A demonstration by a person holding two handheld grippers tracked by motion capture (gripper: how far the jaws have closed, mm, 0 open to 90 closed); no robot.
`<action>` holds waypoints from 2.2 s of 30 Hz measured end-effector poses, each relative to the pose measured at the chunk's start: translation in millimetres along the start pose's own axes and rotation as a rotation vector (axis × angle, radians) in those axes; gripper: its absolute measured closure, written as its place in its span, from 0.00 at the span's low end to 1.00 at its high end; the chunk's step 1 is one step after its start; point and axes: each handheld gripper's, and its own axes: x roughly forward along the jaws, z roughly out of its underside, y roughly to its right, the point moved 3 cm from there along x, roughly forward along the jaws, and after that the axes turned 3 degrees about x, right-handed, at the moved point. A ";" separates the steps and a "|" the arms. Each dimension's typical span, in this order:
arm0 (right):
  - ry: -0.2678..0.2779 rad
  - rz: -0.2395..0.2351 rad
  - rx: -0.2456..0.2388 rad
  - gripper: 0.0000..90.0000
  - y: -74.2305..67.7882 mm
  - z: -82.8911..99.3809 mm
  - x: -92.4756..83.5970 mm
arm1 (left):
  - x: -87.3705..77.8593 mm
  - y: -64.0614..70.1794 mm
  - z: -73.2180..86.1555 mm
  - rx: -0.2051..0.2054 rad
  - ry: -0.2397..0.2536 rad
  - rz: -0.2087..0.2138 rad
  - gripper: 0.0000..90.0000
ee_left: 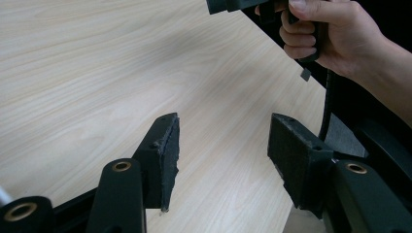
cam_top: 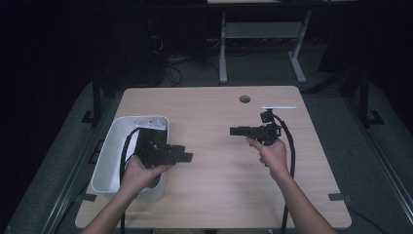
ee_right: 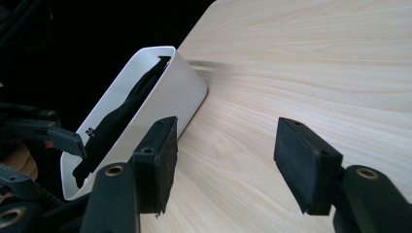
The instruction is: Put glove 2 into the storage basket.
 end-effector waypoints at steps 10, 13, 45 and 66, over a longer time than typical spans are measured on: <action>0.019 0.013 0.014 0.45 10.9 5.0 -15.7 | 15.7 5.9 -2.2 0.006 -0.017 0.022 0.49; 0.025 0.019 0.019 0.45 13.6 6.5 -19.4 | 20.1 7.6 -3.1 0.009 -0.021 0.030 0.49; 0.056 0.060 0.057 0.44 41.9 28.4 -56.2 | 63.7 29.6 -0.1 0.047 -0.071 0.068 0.46; 0.054 0.078 0.102 0.42 66.7 53.7 -77.7 | 88.9 38.8 7.7 0.059 -0.091 0.088 0.42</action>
